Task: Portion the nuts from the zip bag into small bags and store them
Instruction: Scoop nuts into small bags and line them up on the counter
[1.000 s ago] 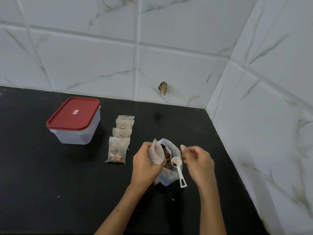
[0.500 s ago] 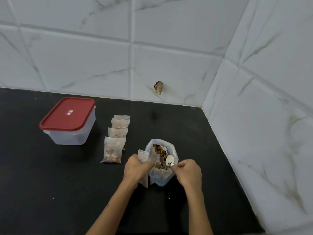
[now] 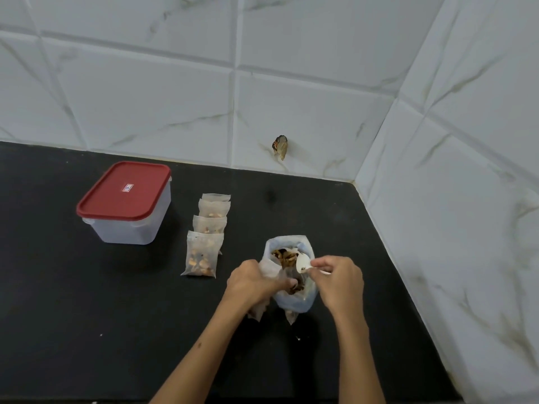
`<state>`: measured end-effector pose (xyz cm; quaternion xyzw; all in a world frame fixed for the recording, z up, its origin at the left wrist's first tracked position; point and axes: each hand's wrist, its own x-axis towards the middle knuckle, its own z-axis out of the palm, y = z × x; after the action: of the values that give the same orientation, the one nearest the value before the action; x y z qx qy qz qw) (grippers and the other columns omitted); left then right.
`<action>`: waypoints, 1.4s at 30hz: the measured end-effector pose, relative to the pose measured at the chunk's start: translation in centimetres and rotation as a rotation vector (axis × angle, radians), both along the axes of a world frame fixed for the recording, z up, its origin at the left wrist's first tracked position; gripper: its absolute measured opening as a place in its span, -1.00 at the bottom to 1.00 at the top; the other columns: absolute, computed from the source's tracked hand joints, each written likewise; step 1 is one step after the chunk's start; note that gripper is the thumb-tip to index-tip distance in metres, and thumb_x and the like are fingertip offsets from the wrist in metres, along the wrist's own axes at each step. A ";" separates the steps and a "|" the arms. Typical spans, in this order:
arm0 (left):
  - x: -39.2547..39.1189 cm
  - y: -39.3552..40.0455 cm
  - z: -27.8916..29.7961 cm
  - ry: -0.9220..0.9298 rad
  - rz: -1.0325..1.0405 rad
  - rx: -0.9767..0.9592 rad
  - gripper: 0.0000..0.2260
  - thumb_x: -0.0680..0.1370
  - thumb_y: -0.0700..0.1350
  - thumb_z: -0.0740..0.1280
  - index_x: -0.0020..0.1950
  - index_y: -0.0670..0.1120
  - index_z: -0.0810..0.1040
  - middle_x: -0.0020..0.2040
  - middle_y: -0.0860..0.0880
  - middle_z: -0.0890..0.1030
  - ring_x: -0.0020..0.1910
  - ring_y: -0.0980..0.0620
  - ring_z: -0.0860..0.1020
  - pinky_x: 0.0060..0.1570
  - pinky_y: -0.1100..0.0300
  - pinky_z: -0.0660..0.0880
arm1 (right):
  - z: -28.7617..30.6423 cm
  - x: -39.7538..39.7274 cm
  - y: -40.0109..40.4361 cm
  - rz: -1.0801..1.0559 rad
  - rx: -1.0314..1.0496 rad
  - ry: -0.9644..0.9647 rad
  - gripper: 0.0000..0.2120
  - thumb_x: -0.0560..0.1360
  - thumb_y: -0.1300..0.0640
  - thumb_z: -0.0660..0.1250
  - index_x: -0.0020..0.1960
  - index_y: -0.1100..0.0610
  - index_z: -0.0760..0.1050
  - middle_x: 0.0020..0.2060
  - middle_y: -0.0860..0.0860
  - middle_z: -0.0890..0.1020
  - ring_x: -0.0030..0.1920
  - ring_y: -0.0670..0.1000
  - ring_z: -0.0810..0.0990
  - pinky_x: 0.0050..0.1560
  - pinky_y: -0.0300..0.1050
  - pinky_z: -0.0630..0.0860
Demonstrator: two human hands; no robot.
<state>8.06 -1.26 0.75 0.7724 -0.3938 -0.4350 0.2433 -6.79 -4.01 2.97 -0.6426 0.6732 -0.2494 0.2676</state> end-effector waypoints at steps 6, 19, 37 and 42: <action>0.6 -1.9 0.8 -0.210 0.114 -0.197 -0.33 0.30 0.32 0.46 0.15 -0.14 0.44 0.00 -0.04 0.55 -0.02 0.01 0.53 -0.21 0.19 0.39 | 0.0 -1.3 0.1 -0.066 -0.029 -0.013 -0.88 0.45 0.19 0.42 -0.10 0.00 0.52 -0.16 -0.08 0.60 -0.14 -0.10 0.57 -0.22 -0.28 0.46; -0.3 -5.3 1.6 -0.134 -0.020 -0.305 -0.78 0.47 -0.07 0.40 -0.01 -0.11 0.41 -0.01 -0.07 0.54 -0.07 0.03 0.50 -0.17 0.18 0.46 | -1.1 -1.3 2.1 -0.184 0.259 -0.152 -0.72 0.43 0.21 0.44 0.13 0.08 0.57 0.14 0.01 0.55 -0.05 -0.12 0.47 -0.29 -0.36 0.43; 4.2 -4.5 -0.9 0.222 0.268 -0.261 -0.63 0.44 0.17 0.42 -0.07 -0.14 0.57 -0.18 -0.10 0.64 -0.15 -0.04 0.62 -0.03 -0.02 0.60 | 0.2 -0.6 1.6 -0.023 0.231 0.142 -0.71 0.44 0.25 0.42 0.14 0.05 0.58 0.15 0.01 0.56 0.11 -0.04 0.55 0.07 -0.18 0.55; 3.5 -6.7 -1.8 -0.056 0.147 0.004 -0.64 0.45 -0.04 0.44 0.16 -0.18 0.50 0.05 -0.17 0.60 0.01 -0.12 0.61 0.01 0.01 0.59 | -0.4 -0.6 1.4 -0.014 0.237 0.125 -0.69 0.45 0.28 0.41 0.16 0.06 0.55 0.18 0.01 0.53 0.15 -0.02 0.53 0.10 -0.15 0.54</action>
<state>11.52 -7.94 -1.06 0.8115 -0.3417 -0.3951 0.2621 -7.34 -2.65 2.62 -0.6159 0.7179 -0.1293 0.2974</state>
